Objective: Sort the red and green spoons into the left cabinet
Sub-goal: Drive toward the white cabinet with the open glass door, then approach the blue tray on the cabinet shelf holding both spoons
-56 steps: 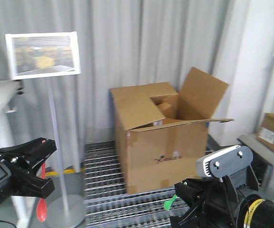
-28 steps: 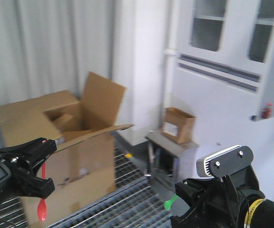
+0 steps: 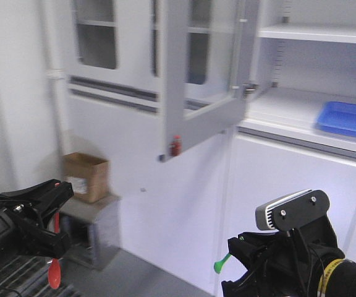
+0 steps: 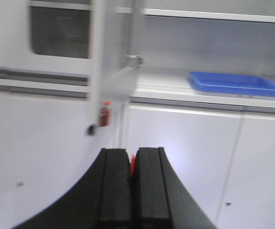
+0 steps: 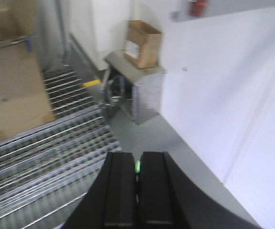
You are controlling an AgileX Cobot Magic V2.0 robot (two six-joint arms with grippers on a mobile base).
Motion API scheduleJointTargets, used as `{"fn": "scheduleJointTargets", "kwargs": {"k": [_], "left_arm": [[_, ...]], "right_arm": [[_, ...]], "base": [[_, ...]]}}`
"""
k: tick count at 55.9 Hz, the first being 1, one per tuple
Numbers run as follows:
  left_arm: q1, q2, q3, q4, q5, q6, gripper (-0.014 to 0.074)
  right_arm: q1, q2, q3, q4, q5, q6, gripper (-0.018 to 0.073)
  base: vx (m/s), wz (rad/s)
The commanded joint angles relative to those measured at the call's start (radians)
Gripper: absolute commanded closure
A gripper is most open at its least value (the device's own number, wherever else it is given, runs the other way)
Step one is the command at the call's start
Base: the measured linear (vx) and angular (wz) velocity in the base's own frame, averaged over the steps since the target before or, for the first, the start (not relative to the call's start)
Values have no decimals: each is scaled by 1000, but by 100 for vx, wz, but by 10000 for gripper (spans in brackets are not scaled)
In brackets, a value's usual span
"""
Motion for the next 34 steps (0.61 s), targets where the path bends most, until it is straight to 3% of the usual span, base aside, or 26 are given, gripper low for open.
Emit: {"fn": "scheduleJointTargets", "kwargs": {"k": [1,34], "left_arm": [[-2,-24,-26,-16,-79,-8,594],[-2,-24,-26,-16,-79,-8,594]], "right_arm": [[0,-21,-37,-6,-72,4,561],[0,-21,-37,-6,-72,4,561]], "base": [[20,-77],[21,-64]]}}
